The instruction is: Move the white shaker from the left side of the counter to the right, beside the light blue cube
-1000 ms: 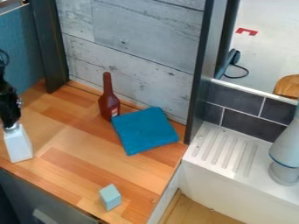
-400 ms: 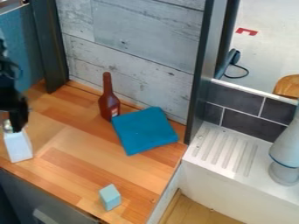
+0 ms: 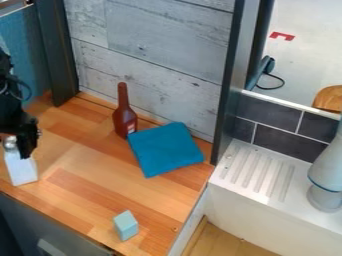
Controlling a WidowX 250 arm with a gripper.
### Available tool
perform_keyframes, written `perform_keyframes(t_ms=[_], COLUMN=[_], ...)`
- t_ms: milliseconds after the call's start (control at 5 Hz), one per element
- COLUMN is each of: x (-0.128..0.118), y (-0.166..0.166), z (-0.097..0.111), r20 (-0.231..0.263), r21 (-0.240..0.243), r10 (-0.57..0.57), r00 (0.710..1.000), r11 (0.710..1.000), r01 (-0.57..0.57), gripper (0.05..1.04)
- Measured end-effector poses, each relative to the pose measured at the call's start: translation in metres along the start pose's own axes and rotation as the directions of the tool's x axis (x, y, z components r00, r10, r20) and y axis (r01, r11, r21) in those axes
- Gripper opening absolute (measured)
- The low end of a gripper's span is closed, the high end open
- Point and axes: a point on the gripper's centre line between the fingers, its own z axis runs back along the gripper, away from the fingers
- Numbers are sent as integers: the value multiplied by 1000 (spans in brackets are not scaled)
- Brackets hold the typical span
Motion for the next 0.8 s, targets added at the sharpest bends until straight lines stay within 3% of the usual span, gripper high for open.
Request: perform_keyframes(t_ms=[200,400,600,800], x=[3,5,6,5], y=[-4,-4,-4,-9], z=[-6,-8,-7,-5], r20=[-11,-9,-12,-30], r21=[-5,-2,-5,-19], r10=[2,10,4,-5], r00=[1000,1000,1000,1000], r11=[1000,1000,1000,1000], r01=[-2,-10,-4,4], gripper=[966,726,599,532])
